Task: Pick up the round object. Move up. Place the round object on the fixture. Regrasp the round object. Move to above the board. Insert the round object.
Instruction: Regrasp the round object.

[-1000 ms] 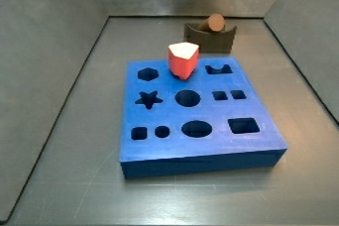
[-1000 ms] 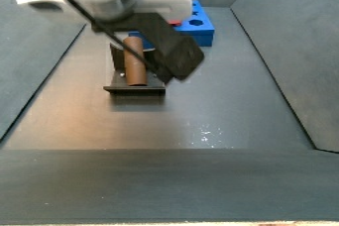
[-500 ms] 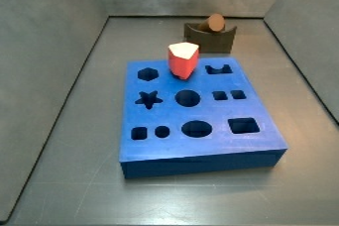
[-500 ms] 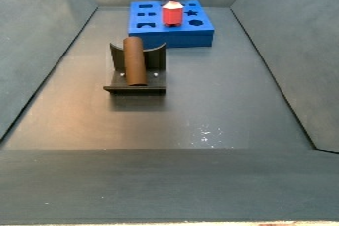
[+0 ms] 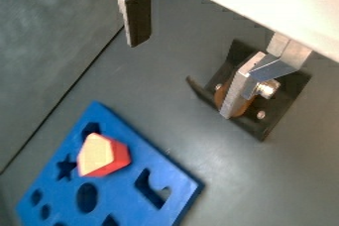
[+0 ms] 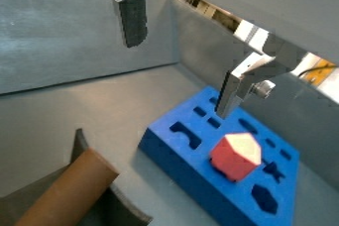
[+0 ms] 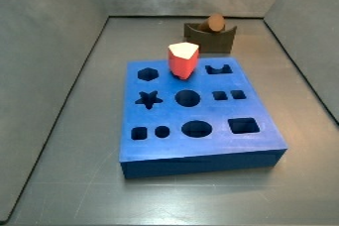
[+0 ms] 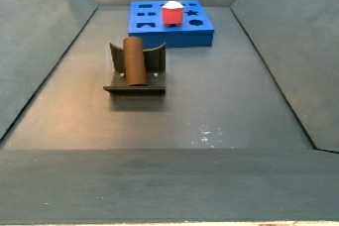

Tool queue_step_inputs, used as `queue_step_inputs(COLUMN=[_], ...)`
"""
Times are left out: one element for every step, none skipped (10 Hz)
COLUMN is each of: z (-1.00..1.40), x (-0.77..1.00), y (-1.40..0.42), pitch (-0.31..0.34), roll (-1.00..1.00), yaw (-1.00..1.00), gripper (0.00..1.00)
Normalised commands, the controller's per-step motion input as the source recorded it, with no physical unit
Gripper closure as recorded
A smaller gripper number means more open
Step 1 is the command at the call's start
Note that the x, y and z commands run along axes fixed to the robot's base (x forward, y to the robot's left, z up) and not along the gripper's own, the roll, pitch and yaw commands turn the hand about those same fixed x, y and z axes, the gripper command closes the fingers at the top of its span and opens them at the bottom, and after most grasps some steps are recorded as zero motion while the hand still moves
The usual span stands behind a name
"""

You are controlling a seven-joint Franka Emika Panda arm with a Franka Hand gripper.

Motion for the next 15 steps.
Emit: queue_step_inputs(z=[0.01,0.02,0.02,0.01,0.01,0.00,0.01,0.01,0.01,0.01,0.01,0.01,0.01,0.01,0.00], x=[-0.03,-0.03,-0.03,-0.03,-0.03,-0.02,-0.02,-0.02,-0.02,-0.01,-0.01,-0.01,-0.01,-0.01,-0.01], y=[-0.02,-0.02,-0.02,-0.02,-0.03,-0.02,-0.02,-0.02,-0.02,-0.02,-0.02,-0.02,-0.02,-0.02,-0.02], pitch=[0.013,0.010,0.005,0.001,-0.006,-0.008,-0.014,-0.016,-0.023,-0.026,-0.032,-0.035,-0.038,-0.038,-0.038], roll=[1.00,1.00,1.00,1.00,1.00,1.00,1.00,1.00,1.00,1.00,1.00,1.00,1.00,1.00,1.00], yaw=[0.01,0.01,0.01,0.01,0.01,0.01,0.01,0.01,0.01,0.01,0.01,0.01,0.01,0.02,0.02], gripper=[0.00,0.00,0.00,0.00,0.00,0.00,0.00,0.00,0.00,0.00,0.00,0.00,0.00,0.00,0.00])
